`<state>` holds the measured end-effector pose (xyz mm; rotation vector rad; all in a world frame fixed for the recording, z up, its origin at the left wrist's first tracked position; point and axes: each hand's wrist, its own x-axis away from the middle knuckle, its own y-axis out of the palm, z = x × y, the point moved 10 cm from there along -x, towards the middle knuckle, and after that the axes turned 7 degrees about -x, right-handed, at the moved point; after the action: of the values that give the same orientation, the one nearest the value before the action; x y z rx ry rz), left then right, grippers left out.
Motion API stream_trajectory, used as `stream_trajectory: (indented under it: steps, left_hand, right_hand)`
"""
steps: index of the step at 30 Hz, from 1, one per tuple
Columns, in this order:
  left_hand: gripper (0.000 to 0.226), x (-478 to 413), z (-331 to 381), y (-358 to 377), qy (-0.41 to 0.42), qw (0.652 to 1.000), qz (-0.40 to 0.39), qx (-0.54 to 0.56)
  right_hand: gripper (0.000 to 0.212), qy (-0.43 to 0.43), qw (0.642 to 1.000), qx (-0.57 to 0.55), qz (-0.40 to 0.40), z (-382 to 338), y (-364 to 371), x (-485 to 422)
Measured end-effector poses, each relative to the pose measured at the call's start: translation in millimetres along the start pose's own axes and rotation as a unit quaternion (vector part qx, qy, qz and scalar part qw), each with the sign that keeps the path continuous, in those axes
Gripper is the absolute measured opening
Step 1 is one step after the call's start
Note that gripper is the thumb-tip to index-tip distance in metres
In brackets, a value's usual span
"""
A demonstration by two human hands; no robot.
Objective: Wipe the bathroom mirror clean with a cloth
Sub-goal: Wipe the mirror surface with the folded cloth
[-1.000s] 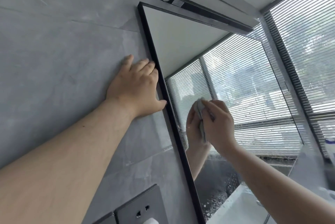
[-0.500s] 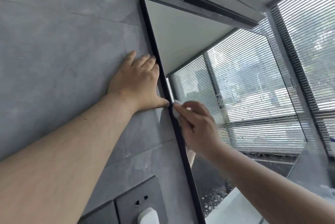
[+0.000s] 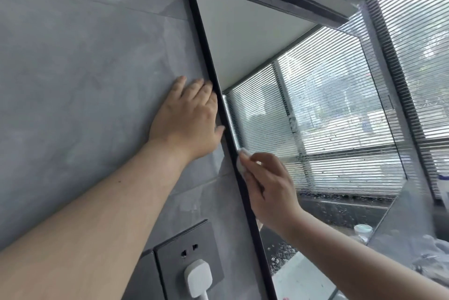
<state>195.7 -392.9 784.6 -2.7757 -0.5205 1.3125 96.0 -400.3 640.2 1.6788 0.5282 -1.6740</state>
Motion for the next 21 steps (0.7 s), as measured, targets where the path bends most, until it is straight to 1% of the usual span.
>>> stream_trajectory:
  steps: [3,4,5,7,11,13,15,18,21]
  left_hand:
    - [0.093,2,0,2,0.003,1.0,-0.002,-0.011]
    - [0.094,1,0,2,0.005,1.0,-0.003,-0.012]
    - [0.095,0,0,3,0.005,1.0,-0.005,-0.012]
    - [0.096,1,0,5,0.006,1.0,-0.01,-0.009]
    - [0.096,2,0,4,0.007,1.0,-0.004,0.001]
    - [0.101,2,1,5,0.01,1.0,-0.011,0.001]
    - [0.11,1,2,7,0.013,1.0,-0.021,-0.003]
    - [0.119,0,3,8,0.015,1.0,-0.024,-0.005]
    - [0.119,0,3,8,0.012,1.0,-0.02,-0.002]
  right_hand:
    - [0.034,-0.048,0.998,-0.008,-0.031,-2,-2,5]
    - [0.032,-0.046,0.998,-0.007,-0.034,4,-4,2]
    - [0.03,-0.025,0.999,-0.001,-0.027,14,-6,-3]
    - [0.026,0.062,0.998,0.017,0.002,45,-15,-11]
    - [0.021,0.211,0.975,0.027,0.064,109,-41,-17]
    - [0.022,0.269,0.958,0.047,0.084,135,-50,-14]
    - [0.024,0.309,0.944,0.055,0.101,149,-54,-10]
    - [0.024,0.321,0.939,0.057,0.107,145,-54,-9]
    - [0.019,0.27,0.959,0.039,0.081,113,-43,-13]
